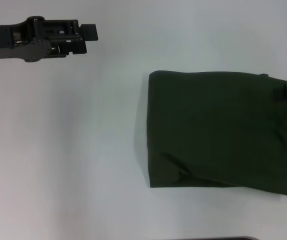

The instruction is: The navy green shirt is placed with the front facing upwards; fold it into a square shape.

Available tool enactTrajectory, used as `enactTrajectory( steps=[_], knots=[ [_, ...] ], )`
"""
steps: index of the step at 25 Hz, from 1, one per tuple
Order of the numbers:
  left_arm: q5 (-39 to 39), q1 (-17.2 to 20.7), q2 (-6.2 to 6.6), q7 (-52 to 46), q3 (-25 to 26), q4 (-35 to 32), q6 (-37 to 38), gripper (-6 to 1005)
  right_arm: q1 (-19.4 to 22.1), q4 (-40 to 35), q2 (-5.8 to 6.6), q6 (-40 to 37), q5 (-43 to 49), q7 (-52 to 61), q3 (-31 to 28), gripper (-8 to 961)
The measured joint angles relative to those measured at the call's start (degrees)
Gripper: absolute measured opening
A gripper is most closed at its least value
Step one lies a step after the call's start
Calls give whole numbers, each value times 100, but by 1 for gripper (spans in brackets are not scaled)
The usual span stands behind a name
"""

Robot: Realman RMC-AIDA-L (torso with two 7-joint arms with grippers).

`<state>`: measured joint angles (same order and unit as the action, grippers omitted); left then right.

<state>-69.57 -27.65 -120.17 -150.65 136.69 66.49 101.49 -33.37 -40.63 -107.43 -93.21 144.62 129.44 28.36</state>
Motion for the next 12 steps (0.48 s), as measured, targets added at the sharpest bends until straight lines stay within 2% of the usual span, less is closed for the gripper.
enactTrajectory(
  steps=[9, 12],
  knots=[
    [8, 12, -7, 43, -4, -62, -69, 632, -132, 335, -29, 74, -196, -25, 43, 867],
    [14, 1, -7, 73, -4, -107, -71, 632, -153, 362, -56, 174, -177, -4, 113, 836]
  ],
)
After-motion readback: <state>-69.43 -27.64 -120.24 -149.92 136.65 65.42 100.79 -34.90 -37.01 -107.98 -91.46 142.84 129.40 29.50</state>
